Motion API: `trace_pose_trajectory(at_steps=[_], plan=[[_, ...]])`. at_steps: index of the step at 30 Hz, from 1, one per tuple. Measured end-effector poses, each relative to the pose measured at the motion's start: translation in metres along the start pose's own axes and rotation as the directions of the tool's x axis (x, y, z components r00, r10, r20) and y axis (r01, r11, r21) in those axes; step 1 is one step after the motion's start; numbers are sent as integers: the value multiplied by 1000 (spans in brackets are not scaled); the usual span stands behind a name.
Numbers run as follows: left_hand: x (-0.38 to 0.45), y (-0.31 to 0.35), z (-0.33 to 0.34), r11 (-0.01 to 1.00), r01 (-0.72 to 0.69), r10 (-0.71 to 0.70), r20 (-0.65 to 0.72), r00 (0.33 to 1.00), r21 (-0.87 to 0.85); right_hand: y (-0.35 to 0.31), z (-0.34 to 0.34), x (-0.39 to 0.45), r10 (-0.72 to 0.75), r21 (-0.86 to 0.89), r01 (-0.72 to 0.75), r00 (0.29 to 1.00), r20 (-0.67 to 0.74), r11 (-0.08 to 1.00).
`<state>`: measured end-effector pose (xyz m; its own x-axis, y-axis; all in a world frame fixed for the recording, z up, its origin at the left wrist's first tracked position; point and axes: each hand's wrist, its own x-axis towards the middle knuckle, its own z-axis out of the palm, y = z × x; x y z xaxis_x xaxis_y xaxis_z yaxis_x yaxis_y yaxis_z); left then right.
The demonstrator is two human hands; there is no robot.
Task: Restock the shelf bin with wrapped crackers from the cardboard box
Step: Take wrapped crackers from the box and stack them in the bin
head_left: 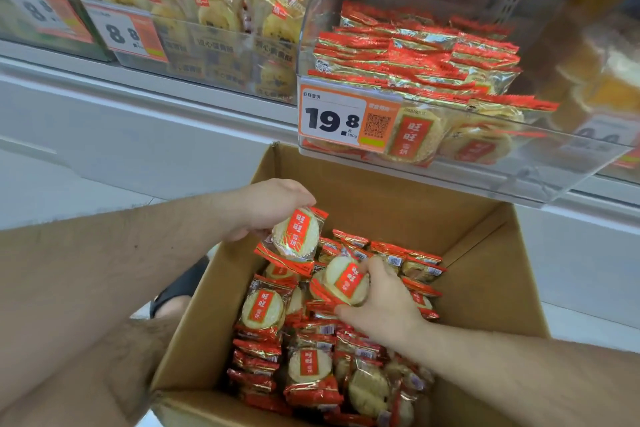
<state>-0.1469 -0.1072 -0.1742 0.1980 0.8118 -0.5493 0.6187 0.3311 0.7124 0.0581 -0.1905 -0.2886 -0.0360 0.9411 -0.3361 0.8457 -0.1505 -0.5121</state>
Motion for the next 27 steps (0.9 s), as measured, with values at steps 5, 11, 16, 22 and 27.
trace_pose_trajectory(at_steps=[5,11,16,22,27], plan=[[-11,19,6,997,-26,29,35,999,-72,-19,-77,-38,-274,76,309,914,-299,948],[-28,46,22,961,-97,154,208,966,-259,-40,-101,-50,-467,-79,467,830,-306,881],[-40,56,27,932,-338,361,233,903,-133,-46,-121,-58,-511,-171,482,818,-263,859],[-55,75,25,784,-592,564,185,805,187,-49,-177,-63,-333,-82,323,927,-171,943],[-70,101,30,732,-621,624,90,776,280,-54,-200,-61,-353,13,355,931,-91,935]])
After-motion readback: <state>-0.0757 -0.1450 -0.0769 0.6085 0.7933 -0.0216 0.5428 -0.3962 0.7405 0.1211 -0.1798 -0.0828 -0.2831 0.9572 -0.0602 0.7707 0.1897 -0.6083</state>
